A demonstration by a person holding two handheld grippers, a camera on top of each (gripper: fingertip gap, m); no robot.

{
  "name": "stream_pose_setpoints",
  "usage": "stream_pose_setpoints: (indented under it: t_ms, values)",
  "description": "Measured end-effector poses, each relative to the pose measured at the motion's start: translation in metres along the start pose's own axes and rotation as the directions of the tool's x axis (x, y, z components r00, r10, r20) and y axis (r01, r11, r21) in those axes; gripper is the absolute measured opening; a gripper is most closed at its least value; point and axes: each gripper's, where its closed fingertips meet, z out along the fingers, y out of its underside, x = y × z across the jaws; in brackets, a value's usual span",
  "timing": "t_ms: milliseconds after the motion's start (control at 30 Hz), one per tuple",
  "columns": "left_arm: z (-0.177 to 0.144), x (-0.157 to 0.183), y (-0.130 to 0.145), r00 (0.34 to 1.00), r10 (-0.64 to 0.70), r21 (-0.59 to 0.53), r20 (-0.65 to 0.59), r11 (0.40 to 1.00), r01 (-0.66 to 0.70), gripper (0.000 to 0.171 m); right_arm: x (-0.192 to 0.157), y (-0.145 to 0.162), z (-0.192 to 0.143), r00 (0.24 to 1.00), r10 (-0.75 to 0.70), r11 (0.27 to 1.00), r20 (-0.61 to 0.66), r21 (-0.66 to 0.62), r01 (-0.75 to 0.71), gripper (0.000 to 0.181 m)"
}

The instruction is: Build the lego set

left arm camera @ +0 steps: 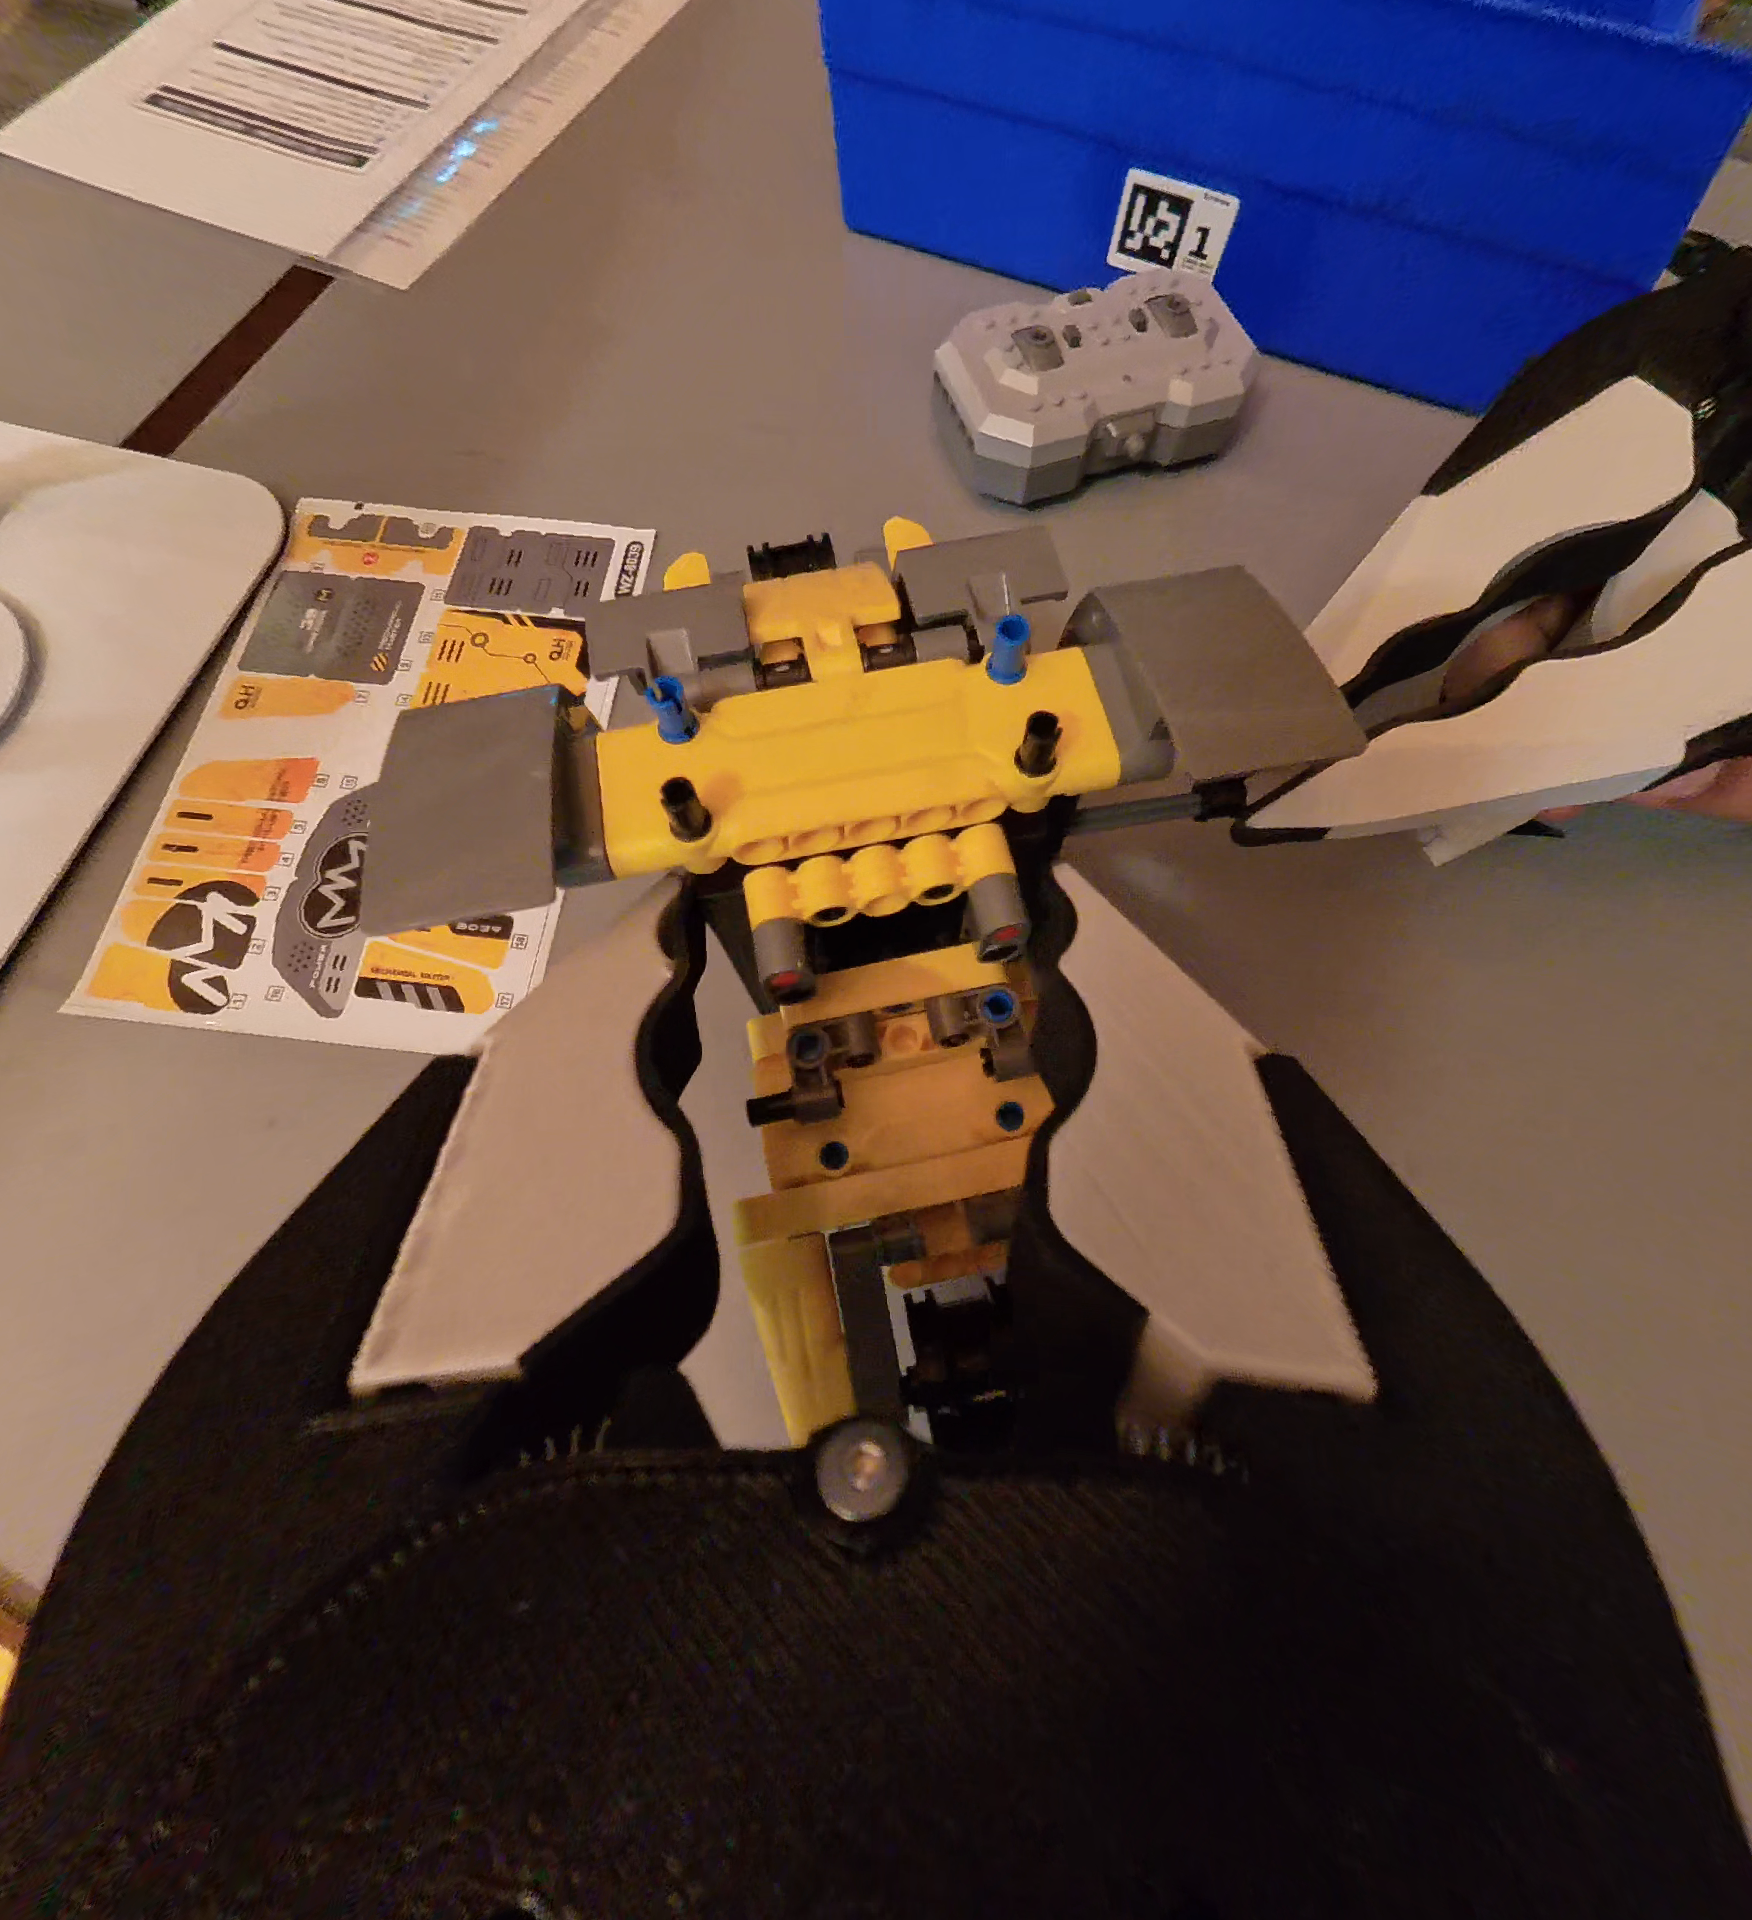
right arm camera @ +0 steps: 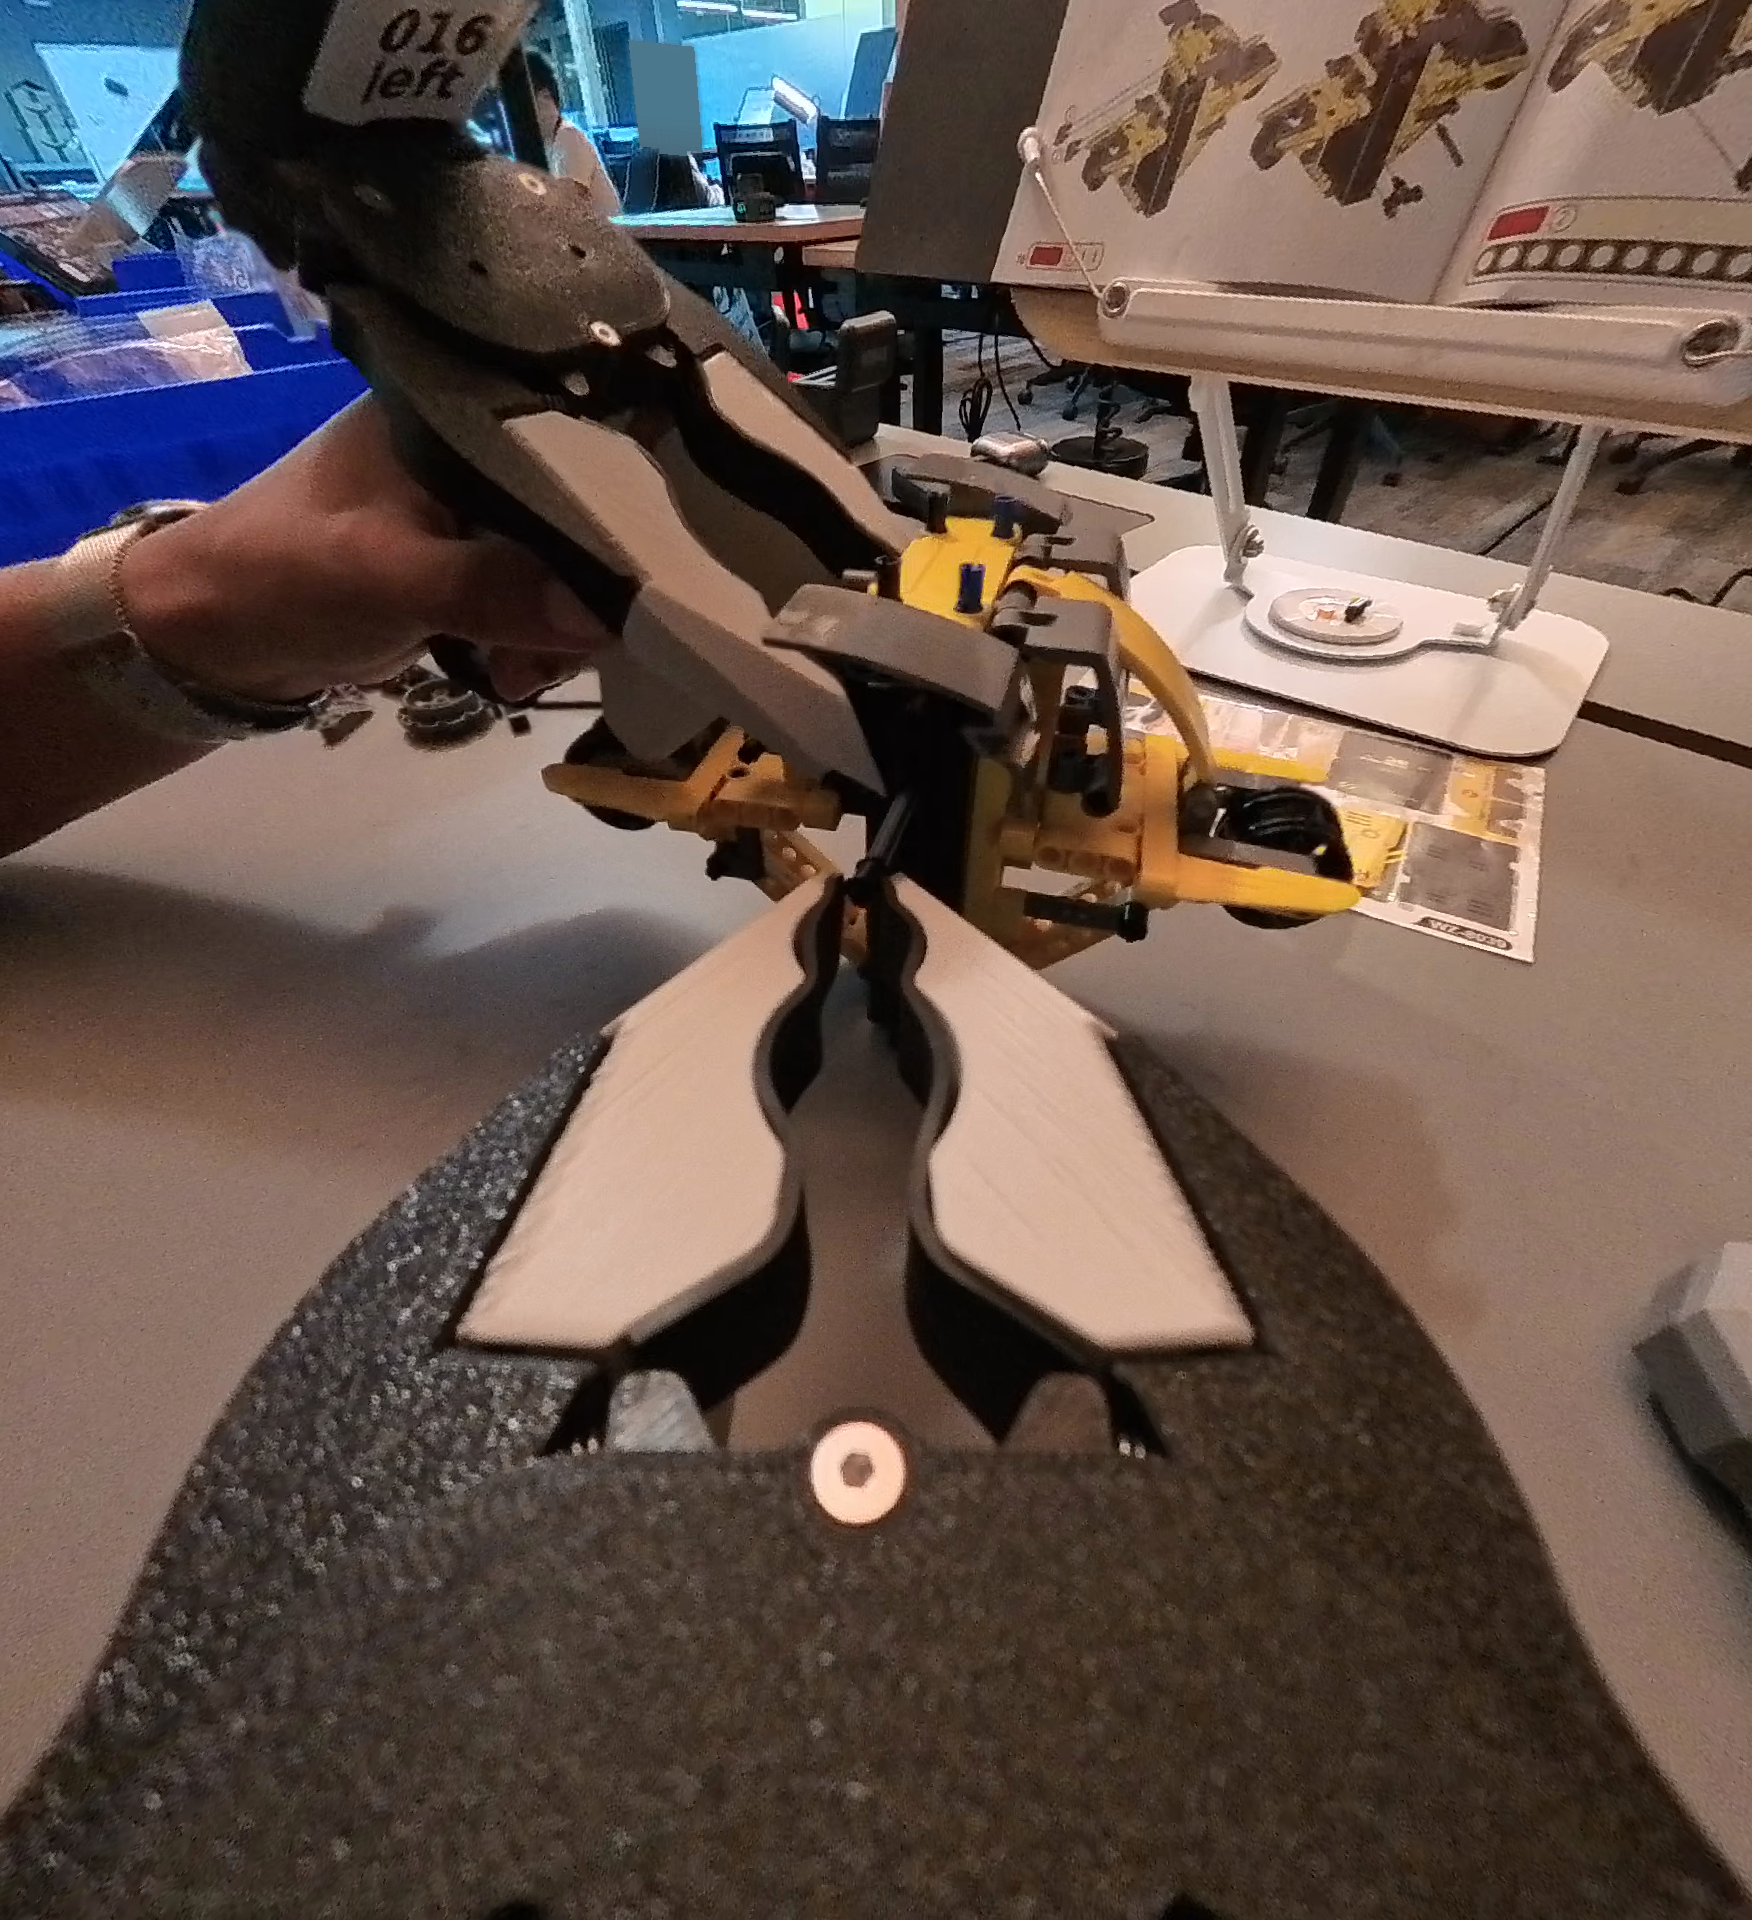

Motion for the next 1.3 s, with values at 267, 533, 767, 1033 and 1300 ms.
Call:
stream_pose_setpoints:
  t_ms: [267, 533, 767, 1033, 1300]
  values:
    - [-0.0016, 0.0006, 0.002, 0.999, -0.024, 0.023, -0.023, 0.999, 0.025, 0.058, -0.0031, 0.0, 0.0021, 1.0, -0.011, 1.0, 0.02, -0.004, 0.011, 0.006]
    - [-0.0012, -0.0007, 0.0019, 0.999, -0.032, 0.026, -0.013, 0.999, 0.032, 0.058, -0.0018, -0.0008, 0.0033, 1.0, -0.01, 1.0, 0.027, -0.002, 0.01, 0.006]
    - [-0.001, -0.0011, 0.0018, 0.999, -0.031, 0.027, -0.018, 0.999, 0.032, 0.058, -0.0013, -0.0013, 0.0036, 0.985, 0.045, 0.999, 0.168, -0.012, -0.043, 0.006]
    - [-0.0002, -0.0029, 0.0013, 0.999, -0.031, 0.038, -0.017, 0.999, 0.031, 0.058, 0.0, -0.0004, 0.0053, 0.98, -0.141, 0.99, 0.141, 0.001, 0.142, 0.006]
    - [0.0004, -0.0046, 0.0013, 1.0, -0.027, 0.04, 0.009, 0.999, 0.027, 0.059, 0.0041, -0.002, 0.0062, 0.942, -0.326, 0.945, -0.083, -0.035, 0.325, 0.006]
